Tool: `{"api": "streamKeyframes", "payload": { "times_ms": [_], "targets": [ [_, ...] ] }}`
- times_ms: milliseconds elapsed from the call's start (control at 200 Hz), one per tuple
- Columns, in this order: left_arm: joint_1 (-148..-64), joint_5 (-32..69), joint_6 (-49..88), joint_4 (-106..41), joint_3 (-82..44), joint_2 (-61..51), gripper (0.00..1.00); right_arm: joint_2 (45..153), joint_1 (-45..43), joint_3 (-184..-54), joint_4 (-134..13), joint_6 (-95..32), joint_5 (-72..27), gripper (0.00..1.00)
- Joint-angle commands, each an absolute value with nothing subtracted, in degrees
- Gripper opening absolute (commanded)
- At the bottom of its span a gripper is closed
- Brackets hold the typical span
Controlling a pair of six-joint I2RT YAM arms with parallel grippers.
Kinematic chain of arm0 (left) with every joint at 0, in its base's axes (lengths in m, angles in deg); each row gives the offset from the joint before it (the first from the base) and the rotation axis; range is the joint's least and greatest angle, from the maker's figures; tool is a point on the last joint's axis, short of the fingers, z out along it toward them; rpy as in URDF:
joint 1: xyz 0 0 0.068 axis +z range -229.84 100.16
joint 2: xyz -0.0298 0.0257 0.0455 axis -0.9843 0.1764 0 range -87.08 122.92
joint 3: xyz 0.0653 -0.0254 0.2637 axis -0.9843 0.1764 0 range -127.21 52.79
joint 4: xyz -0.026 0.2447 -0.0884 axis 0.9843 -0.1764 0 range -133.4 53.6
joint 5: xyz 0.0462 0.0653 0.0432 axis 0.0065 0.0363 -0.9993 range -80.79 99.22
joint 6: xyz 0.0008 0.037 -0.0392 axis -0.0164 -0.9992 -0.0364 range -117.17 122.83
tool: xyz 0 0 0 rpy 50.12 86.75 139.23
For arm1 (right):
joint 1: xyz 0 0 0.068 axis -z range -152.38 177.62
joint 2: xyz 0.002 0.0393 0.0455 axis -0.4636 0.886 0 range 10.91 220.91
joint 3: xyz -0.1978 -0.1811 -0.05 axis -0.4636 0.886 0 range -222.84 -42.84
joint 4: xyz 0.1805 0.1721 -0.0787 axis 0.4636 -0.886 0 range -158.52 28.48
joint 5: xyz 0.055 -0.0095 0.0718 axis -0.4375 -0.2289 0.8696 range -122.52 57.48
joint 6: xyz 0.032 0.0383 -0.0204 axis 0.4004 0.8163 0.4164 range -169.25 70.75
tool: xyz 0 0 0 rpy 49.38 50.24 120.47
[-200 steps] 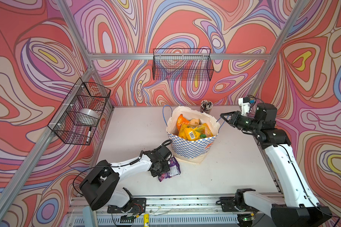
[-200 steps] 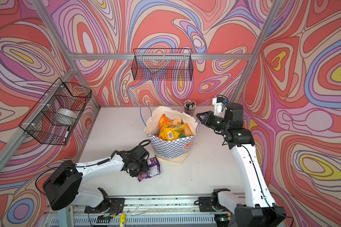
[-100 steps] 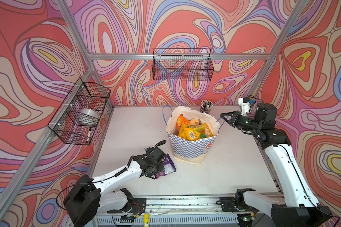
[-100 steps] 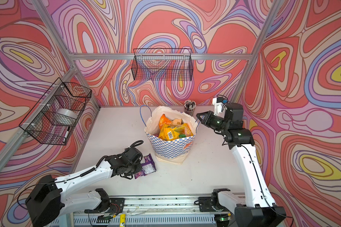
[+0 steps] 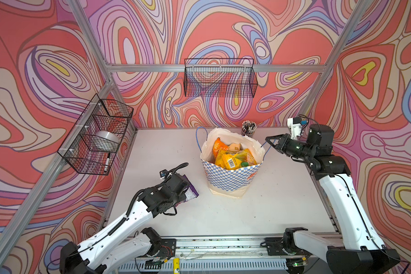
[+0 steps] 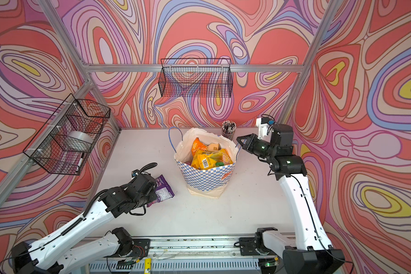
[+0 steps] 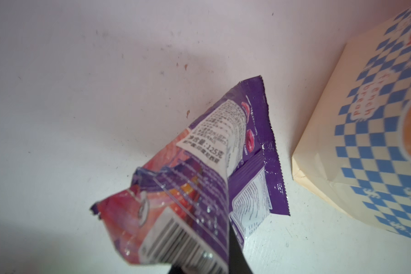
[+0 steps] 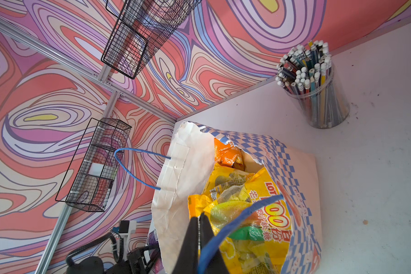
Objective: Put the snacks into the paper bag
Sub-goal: 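Lift the purple berry pack with the left gripper over the bag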
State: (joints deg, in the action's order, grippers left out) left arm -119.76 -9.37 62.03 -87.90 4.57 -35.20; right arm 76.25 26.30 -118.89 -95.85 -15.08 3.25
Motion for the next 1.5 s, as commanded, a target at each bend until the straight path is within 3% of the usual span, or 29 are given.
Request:
{"api": "streamKeyframes", "payload": {
  "times_ms": [0, 155, 361, 746, 831, 1052, 1492],
  "targets": [
    [-118.92, -18.29, 57.11, -95.16, -2.8, -38.0, 0.14, 74.9, 26.04, -119.08, -95.18, -15.61, 3.43, 0.0],
    [-117.98, -23.94, 48.81, -97.68, -14.55, -38.03, 0.15, 74.83, 26.07, -118.88, -95.12, -15.64, 3.48, 0.0],
    [-115.52, -21.28, 38.48, -93.33, -30.27, -33.02, 0.13, 74.92, 26.07, -118.54, -94.54, -15.24, 3.76, 0.0],
    [-115.61, 11.38, 30.48, -88.76, -60.1, -8.75, 0.11, 74.63, 26.04, -118.71, -95.12, -15.29, 3.95, 0.0],
    [-116.59, 16.99, 31.75, -87.21, -63.44, -4.01, 0.11, 74.55, 26.08, -118.64, -95.18, -15.27, 3.96, 0.0],
    [-121.53, 20.12, 30.54, -90.0, -73.07, 7.99, 0.11, 74.46, 26.04, -119.3, -96.6, -16.1, 3.96, 0.0],
    [-120.37, 21.89, 31.98, -95.73, -82.96, 24.46, 0.11, 73.85, 26.04, -119.53, -97.84, -16.82, 3.71, 0.0]
  ]
}}
